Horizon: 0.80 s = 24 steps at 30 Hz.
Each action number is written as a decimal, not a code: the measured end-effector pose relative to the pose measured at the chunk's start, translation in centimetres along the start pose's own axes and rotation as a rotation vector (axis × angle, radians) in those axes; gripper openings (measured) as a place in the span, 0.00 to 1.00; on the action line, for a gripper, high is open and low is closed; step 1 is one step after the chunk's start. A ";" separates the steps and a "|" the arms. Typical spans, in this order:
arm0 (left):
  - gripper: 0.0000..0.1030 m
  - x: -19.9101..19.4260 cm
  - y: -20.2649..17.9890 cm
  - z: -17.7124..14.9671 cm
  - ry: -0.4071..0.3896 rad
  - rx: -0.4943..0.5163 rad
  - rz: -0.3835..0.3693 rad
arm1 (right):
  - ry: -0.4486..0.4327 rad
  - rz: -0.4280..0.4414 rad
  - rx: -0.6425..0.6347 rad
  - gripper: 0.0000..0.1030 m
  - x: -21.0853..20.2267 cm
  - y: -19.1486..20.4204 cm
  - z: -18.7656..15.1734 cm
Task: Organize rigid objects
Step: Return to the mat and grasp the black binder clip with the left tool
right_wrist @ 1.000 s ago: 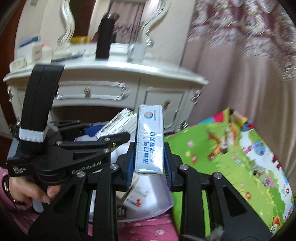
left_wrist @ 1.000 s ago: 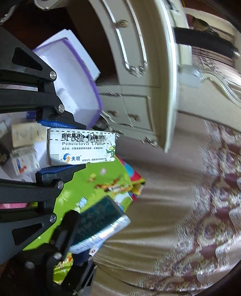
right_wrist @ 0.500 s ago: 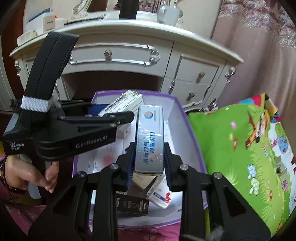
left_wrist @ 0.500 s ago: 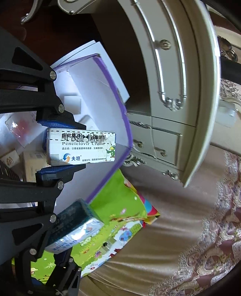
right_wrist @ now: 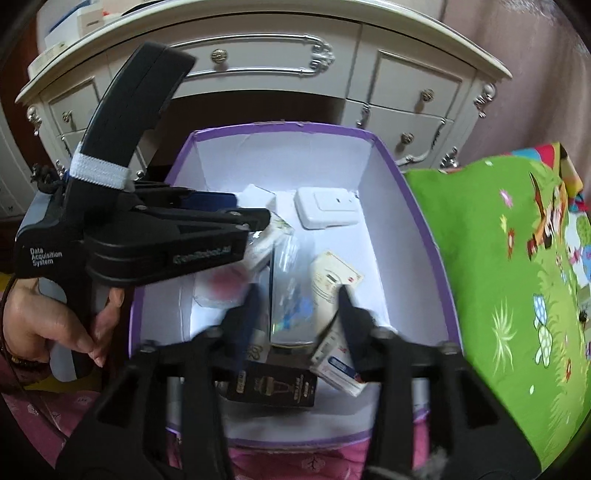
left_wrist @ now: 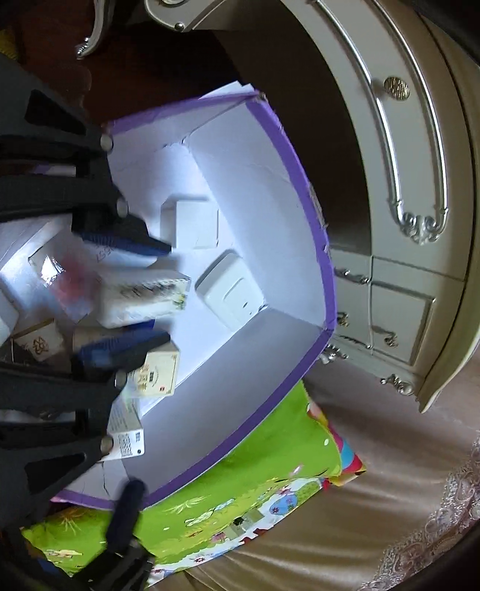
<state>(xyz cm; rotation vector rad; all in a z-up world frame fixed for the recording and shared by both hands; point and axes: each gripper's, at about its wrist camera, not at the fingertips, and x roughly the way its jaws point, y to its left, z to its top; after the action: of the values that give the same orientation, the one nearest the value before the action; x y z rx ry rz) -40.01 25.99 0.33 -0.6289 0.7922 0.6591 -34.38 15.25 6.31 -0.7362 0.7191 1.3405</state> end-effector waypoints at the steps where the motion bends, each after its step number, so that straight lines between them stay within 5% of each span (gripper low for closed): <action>1: 0.60 0.2 -0.6 0.0 0.018 0.014 0.002 | -0.010 -0.001 0.020 0.70 -0.5 -0.6 -0.1; 5: 0.87 0.4 -2.8 0.0 0.038 0.074 0.074 | -0.082 -0.034 0.104 0.77 -3.3 -3.6 -1.1; 12: 0.87 0.6 -7.0 0.3 0.053 0.150 0.068 | -0.148 -0.185 0.233 0.82 -7.8 -10.9 -6.5; 19: 0.87 2.7 -18.9 1.1 0.041 0.377 -0.094 | -0.122 -0.394 0.524 0.86 -11.4 -22.6 -16.4; 24: 0.88 8.3 -31.7 0.7 0.150 0.575 -0.272 | -0.067 -0.495 0.849 0.86 -13.3 -32.8 -24.5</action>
<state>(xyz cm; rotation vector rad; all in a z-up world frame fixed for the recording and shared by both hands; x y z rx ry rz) -12.16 8.79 2.24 -0.2510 0.9624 0.1177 -3.88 -15.08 4.53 -0.1529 0.8858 0.5139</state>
